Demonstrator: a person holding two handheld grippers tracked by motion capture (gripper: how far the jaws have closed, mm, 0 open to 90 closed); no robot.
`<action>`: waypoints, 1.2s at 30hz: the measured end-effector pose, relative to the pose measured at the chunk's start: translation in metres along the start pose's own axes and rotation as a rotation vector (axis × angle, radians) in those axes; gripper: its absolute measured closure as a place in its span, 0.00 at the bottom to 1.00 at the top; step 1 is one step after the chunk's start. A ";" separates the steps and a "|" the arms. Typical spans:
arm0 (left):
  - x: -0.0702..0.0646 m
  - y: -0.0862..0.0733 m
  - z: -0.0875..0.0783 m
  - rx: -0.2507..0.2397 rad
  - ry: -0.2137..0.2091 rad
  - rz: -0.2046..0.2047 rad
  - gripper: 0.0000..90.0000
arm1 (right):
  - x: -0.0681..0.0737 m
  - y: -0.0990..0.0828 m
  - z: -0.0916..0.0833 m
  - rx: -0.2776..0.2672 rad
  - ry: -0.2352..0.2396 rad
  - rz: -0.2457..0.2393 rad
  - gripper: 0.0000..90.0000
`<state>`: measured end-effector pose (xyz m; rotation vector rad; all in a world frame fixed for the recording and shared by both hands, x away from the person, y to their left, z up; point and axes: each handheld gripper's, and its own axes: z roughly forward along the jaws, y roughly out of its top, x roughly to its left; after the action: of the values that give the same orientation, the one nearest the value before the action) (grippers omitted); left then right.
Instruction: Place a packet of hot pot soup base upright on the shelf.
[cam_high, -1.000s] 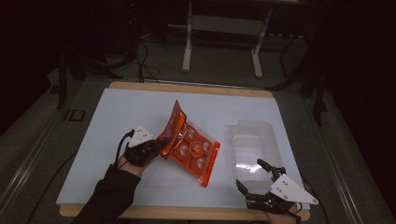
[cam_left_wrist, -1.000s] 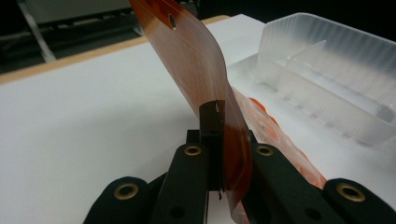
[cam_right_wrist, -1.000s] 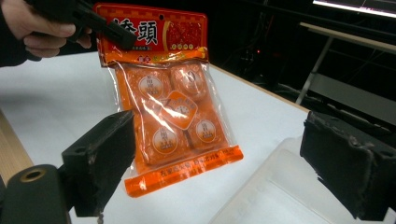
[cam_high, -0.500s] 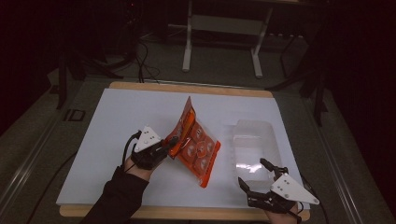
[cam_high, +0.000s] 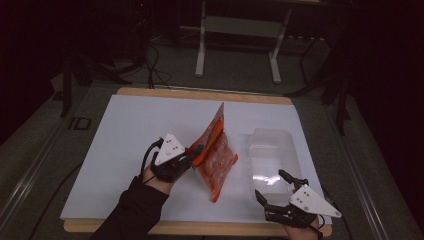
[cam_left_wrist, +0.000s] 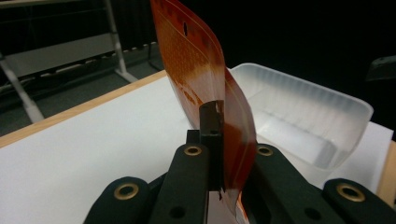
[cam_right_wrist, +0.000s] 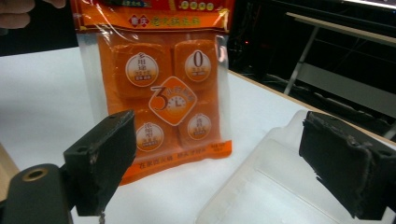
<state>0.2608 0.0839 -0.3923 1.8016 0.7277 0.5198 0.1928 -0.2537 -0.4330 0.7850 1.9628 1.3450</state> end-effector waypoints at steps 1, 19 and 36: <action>-0.001 0.002 0.000 -0.002 0.000 0.007 1.00 | 0.000 0.000 0.000 -0.002 -0.001 -0.001 0.12; 0.016 0.031 -0.026 -0.025 -0.071 0.108 1.00 | -0.001 0.003 -0.001 -0.033 0.064 0.011 0.18; 0.030 0.031 -0.041 -0.154 -0.371 0.198 1.00 | -0.005 0.018 0.000 -0.021 0.173 0.041 0.16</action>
<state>0.2627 0.1251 -0.3494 1.7671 0.2501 0.3447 0.1976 -0.2518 -0.4151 0.7237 2.0707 1.4994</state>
